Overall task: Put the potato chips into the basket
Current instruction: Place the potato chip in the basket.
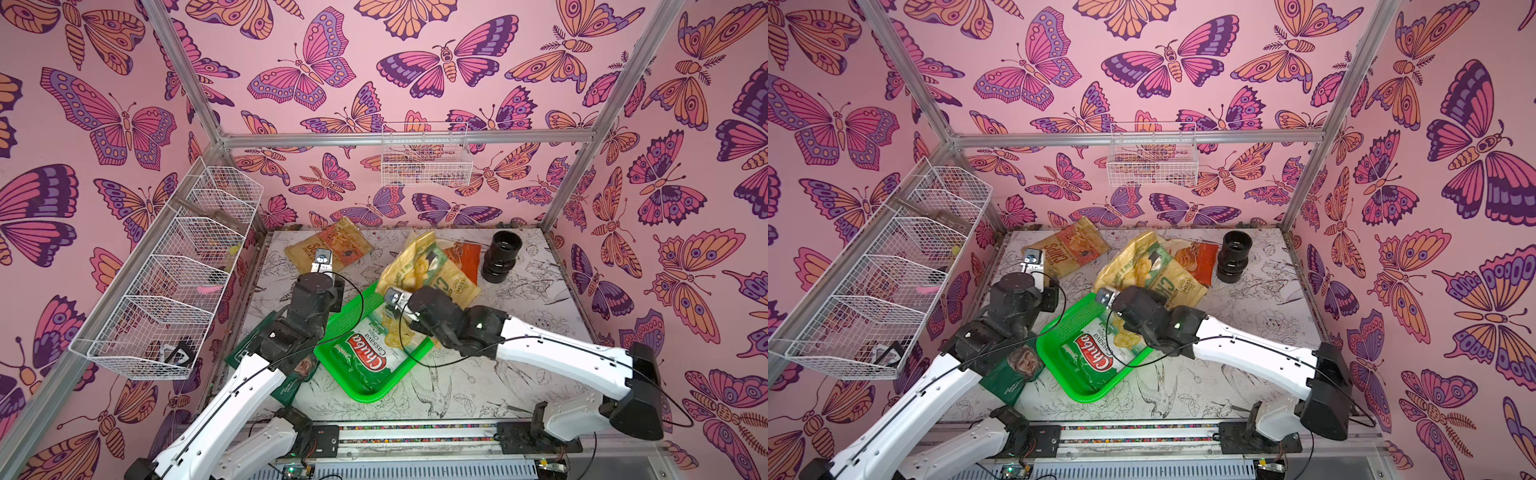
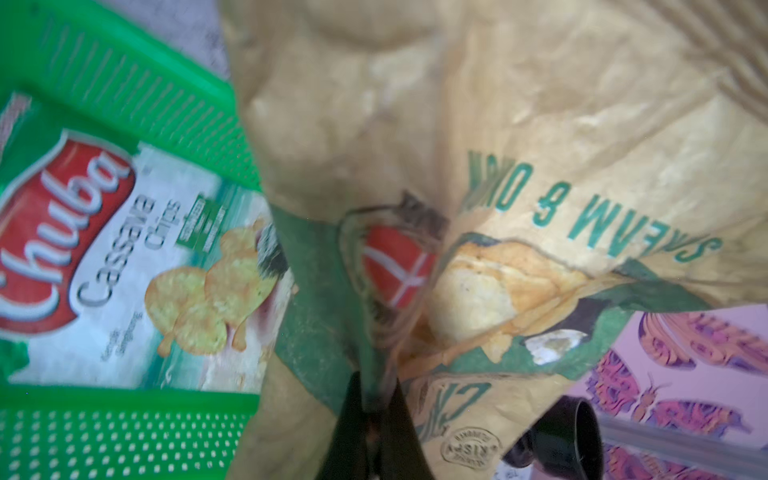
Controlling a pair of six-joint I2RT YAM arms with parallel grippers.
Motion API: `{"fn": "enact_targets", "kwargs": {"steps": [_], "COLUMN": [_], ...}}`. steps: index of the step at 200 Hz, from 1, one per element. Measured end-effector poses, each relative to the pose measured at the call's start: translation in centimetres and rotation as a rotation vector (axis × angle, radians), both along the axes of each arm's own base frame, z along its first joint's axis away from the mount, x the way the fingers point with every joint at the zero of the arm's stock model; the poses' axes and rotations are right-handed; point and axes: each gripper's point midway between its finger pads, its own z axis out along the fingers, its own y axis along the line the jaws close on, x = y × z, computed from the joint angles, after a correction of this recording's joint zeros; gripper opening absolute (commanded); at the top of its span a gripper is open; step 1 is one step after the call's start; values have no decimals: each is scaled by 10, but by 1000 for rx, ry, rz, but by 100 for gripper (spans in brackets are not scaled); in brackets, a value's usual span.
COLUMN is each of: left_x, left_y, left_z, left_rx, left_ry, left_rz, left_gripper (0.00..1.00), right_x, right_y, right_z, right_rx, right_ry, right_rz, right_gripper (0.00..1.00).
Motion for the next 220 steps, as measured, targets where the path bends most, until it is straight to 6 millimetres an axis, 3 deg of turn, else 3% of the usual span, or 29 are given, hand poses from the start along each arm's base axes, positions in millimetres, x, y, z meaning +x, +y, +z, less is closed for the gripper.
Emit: {"fn": "enact_targets", "kwargs": {"steps": [24,70,125,156,220], "left_x": [-10,-30,-32,-32,-32], "left_y": [25,57,62,62,63], "left_z": [17,42,49,50,49], "left_rx": [4,-22,-32,-34,-33], "left_ry": [-87,-219,-250,-252,-251], "left_rz": [92,207,230,231,235], "left_gripper": [61,61,61,61,61], "right_x": [-8,-31,-45,-49,-33], "right_y": [1,4,13,11,27], "right_z": [-28,-35,-40,-58,-80], "right_rx": [-177,-290,-405,-511,-625], "right_ry": [-3,-21,-75,-68,-51], "right_rz": [145,414,644,775,919], "right_gripper": [0,0,0,0,0]}}
